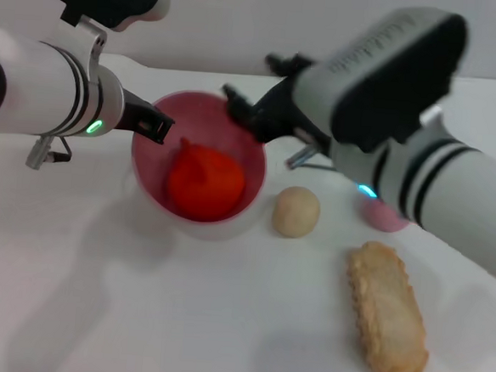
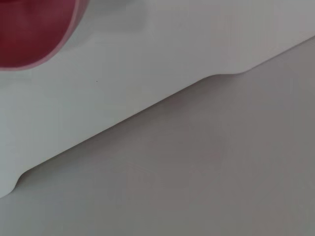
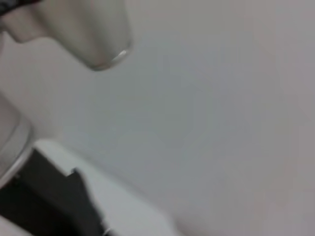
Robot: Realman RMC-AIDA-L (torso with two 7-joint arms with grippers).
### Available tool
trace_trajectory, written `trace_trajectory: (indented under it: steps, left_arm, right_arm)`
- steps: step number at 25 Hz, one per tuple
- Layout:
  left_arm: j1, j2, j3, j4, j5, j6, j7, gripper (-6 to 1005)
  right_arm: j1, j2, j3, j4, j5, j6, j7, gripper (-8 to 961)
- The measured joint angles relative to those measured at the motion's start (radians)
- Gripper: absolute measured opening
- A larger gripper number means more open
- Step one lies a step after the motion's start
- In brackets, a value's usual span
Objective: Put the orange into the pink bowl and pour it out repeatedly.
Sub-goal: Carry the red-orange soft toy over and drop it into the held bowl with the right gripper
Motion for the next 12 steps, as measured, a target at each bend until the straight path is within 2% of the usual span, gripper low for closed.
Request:
trace_trajectory:
  steps: [3, 8, 10, 12]
  left_arm:
    - [0.000, 0.000, 0.000, 0.000, 0.000, 0.001, 0.003, 41]
    - [0.002, 0.000, 0.001, 0.002, 0.001, 0.001, 0.018, 41]
    - [0.001, 0.000, 0.005, 0.009, 0.002, -0.001, 0.024, 41]
    - [0.000, 0.001, 0.010, 0.025, 0.002, -0.004, 0.027, 41]
  right_arm:
    - [-0.131, 0.007, 0.004, 0.023, -0.187, -0.242, 0.027, 638]
    - [-0.291, 0.008, 0.066, 0.112, -0.287, -0.639, 0.031, 639]
    - [-0.323, 0.008, 0.088, 0.147, -0.291, -0.721, 0.016, 638]
    - [-0.346, 0.008, 0.100, 0.168, -0.287, -0.749, -0.033, 638]
